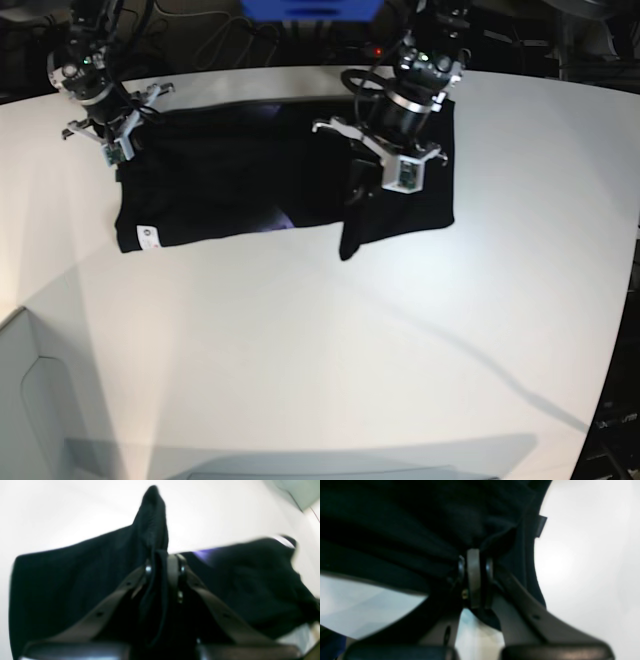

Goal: Fold the T-shirt properly
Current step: 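Fold the strip end held by the left gripper over toward the right gripper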

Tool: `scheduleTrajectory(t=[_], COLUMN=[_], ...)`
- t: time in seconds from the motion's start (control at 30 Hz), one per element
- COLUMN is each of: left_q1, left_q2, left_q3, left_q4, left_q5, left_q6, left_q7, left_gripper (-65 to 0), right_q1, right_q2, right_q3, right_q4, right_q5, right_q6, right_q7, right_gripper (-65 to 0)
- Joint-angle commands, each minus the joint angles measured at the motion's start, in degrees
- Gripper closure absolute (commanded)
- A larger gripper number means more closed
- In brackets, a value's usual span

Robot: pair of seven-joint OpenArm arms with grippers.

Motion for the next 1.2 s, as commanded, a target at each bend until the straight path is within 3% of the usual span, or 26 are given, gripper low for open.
scheduleTrajectory(t=[0.0,0.17,0.53,0.6,0.7,0.8,0.97,1.17], left_q1=[-0.3,-2.6,-6.9,-7.2,-7.6,-7.3,-5.2,-3.1], left_q2=[0.1,0.1,-0.1,-0.5,-0.3,-0.5,-0.6,-6.0], left_q3=[1.5,7.5,9.5,10.3,10.5,10.6,10.1,3.7], left_q4=[0.9,-2.7,-8.2,-8.2,-7.5,-5.0,2.6,2.0], left_q5=[0.7,5.2,5.3,5.3,5.0,4.9,5.2,4.9], left_q6=[-0.3,-0.2,-0.2,-0.2,-0.2,-0.2,-0.2,-0.2], left_q7=[-1.6,-1.6,-1.0,0.8,6.6,6.1,4.7,4.5], left_gripper=[0.0,0.0,-0.9,-5.6,-21.6,-33.5,-34.3,-34.2], right_q1=[-0.2,-0.2,-0.2,-0.2,-0.2,-0.2,-0.2,-0.2], right_q2=[0.3,0.3,0.3,0.3,0.3,0.3,0.3,0.3], right_q3=[0.2,0.2,0.2,0.2,0.2,0.2,0.2,0.2], right_q4=[0.6,0.6,0.6,0.6,0.6,0.6,0.6,0.7], right_q5=[-0.3,-0.3,-0.3,-0.3,-0.3,-0.3,-0.3,-0.3], right_q6=[0.4,0.4,0.4,0.4,0.4,0.4,0.4,0.4], right_q7=[-0.6,-0.6,-0.6,-0.6,-0.6,-0.6,-0.6,-0.6], right_gripper=[0.0,0.0,0.0,0.0,0.0,0.0,0.0,0.0])
